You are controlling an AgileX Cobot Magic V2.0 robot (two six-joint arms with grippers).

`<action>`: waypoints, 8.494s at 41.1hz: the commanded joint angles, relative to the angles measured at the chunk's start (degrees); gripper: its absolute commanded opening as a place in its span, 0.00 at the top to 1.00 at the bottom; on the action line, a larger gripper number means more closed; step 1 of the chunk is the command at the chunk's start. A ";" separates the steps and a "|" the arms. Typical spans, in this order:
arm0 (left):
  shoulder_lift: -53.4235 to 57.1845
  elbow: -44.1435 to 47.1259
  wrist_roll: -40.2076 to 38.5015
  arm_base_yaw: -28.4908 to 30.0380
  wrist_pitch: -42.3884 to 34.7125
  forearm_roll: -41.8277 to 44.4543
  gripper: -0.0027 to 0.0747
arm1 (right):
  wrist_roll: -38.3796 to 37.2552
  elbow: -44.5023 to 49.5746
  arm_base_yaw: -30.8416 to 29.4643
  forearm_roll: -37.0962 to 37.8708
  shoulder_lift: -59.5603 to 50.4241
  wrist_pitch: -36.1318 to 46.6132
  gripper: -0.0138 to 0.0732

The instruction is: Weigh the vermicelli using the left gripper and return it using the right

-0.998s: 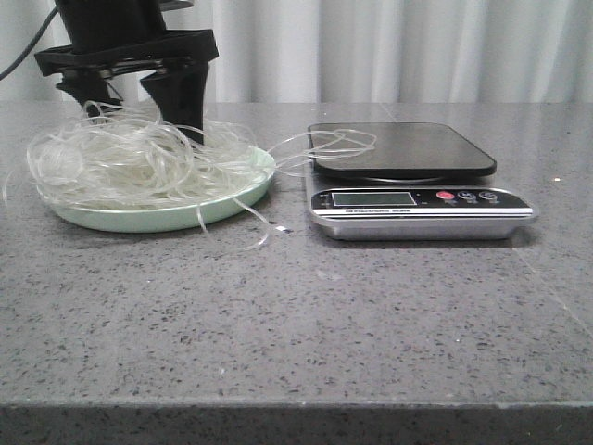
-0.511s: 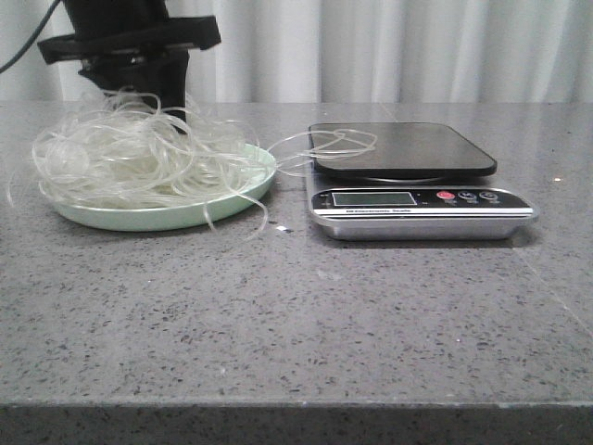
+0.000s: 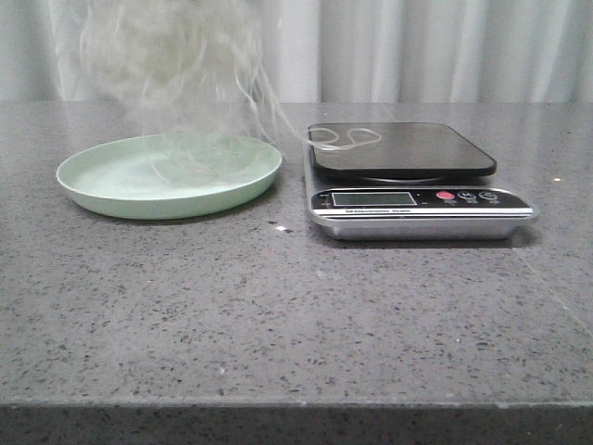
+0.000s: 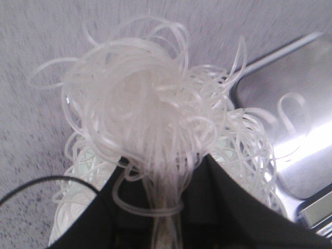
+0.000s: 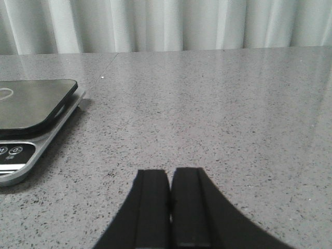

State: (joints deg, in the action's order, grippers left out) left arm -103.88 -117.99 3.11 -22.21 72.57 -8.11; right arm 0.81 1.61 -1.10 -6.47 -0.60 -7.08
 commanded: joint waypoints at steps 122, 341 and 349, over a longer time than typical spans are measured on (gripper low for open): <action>-6.32 -21.05 -0.52 -11.06 -0.30 1.37 0.59 | -0.03 -0.46 -0.30 -0.31 -0.92 4.73 0.67; 76.58 87.58 -3.11 3.90 -54.06 15.51 0.79 | 10.72 -124.75 23.89 -5.47 105.24 -69.84 0.67; 76.58 87.58 -3.11 3.90 -54.06 15.51 0.79 | 10.66 -130.61 23.89 -9.45 105.04 -69.23 0.67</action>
State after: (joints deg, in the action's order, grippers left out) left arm -27.03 -28.85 0.66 -18.35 22.97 7.30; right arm 11.33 -124.83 22.90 -12.81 108.49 -72.71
